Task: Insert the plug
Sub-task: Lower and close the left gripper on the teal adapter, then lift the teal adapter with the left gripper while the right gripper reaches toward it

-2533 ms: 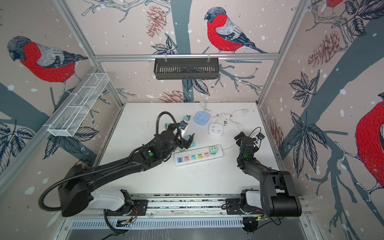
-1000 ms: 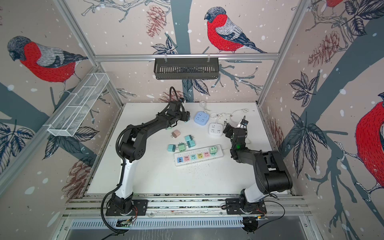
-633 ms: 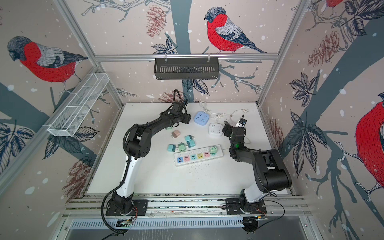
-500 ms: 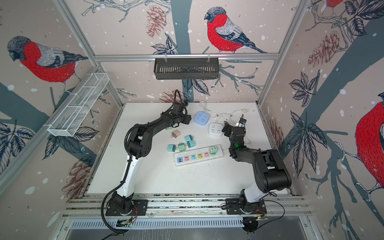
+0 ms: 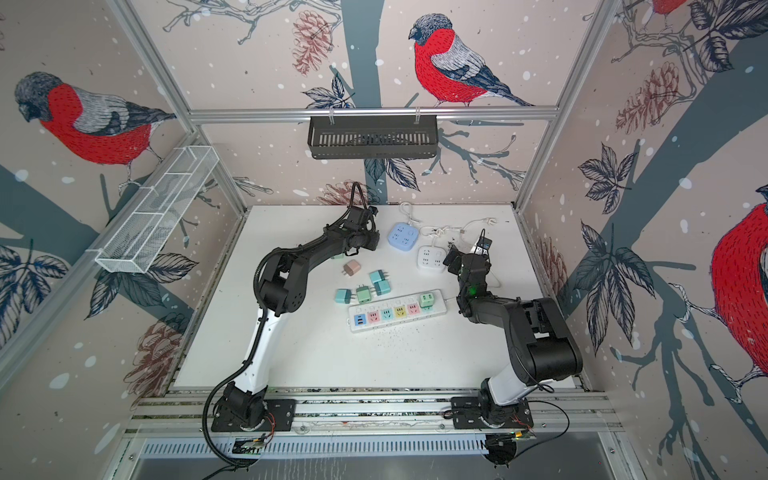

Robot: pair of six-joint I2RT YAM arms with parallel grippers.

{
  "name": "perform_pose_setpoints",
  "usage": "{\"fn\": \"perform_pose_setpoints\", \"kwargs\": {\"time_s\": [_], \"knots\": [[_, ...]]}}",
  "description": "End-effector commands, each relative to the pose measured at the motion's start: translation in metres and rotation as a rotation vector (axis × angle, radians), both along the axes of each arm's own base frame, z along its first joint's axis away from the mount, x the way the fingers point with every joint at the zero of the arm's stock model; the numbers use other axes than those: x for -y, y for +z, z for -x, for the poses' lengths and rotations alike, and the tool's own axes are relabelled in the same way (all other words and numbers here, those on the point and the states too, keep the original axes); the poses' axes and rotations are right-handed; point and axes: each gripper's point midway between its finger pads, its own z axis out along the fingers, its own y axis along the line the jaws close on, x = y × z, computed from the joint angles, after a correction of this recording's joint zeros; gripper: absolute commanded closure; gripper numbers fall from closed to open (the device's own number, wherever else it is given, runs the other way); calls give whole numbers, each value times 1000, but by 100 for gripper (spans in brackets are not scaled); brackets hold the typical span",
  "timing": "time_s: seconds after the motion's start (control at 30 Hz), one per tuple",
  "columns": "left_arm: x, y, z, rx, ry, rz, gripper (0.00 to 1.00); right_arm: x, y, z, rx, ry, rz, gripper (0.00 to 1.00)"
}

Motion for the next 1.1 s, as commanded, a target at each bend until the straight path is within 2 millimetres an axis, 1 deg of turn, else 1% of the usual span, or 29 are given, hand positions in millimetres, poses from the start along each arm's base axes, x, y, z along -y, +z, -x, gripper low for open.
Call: {"fn": "perform_pose_setpoints", "kwargs": {"time_s": [0.0, 0.1, 0.13, 0.2, 0.37, 0.47, 0.57, 0.73, 0.9, 0.97, 1.07], "knots": [[8, 4, 8, -7, -60, 9, 74, 1, 6, -2, 21, -11, 12, 8], [17, 10, 21, -2, -106, -1, 80, 1, 5, -3, 15, -11, 14, 8], [21, 13, 28, 2, -127, 2, 82, 1, 6, -3, 16, -11, 16, 8], [30, 17, 47, 2, -179, 19, 82, 0, 6, -2, 18, -12, 16, 8], [67, 30, 112, 5, -390, 56, 82, 1, 6, -1, 19, -16, 17, 8], [80, 29, 136, -24, -482, 72, 82, 1, 6, -1, 21, -14, 19, 8], [87, 25, 149, -71, -548, 107, 81, 1, 7, -1, 23, -17, 20, 8], [93, 15, 165, -131, -628, 115, 81, 0, 7, -1, 23, -16, 22, 8], [98, 4, 169, -145, -644, 76, 79, -1, 7, -1, 22, -15, 29, 8], [98, -1, 165, -145, -629, 38, 79, -1, 6, -2, 19, -14, 29, 8], [99, -3, 159, -131, -610, 18, 79, -1, 8, -1, 25, -14, 31, 8]]}}
